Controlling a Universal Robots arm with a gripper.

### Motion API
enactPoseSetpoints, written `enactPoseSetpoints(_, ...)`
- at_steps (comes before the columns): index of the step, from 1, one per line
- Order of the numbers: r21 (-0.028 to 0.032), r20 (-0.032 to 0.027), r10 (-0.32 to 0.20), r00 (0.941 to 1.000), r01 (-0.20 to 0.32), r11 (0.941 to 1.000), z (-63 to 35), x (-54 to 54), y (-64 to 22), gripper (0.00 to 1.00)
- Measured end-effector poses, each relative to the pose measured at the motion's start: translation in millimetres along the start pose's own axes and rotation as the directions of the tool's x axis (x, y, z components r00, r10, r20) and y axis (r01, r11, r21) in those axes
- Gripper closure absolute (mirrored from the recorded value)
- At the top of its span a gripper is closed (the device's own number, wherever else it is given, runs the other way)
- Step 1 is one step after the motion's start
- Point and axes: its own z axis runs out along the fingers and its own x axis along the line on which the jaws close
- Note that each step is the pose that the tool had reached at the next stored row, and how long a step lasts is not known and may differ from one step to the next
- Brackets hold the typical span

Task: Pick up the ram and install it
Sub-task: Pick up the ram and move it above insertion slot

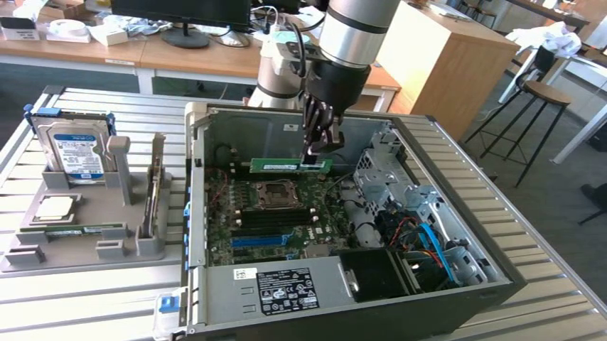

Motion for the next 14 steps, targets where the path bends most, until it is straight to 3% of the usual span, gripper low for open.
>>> enactPoseSetpoints(14,0.0,0.0,0.0,1.0,0.0,1.0,7.9,0.2,-0.3,0.89)
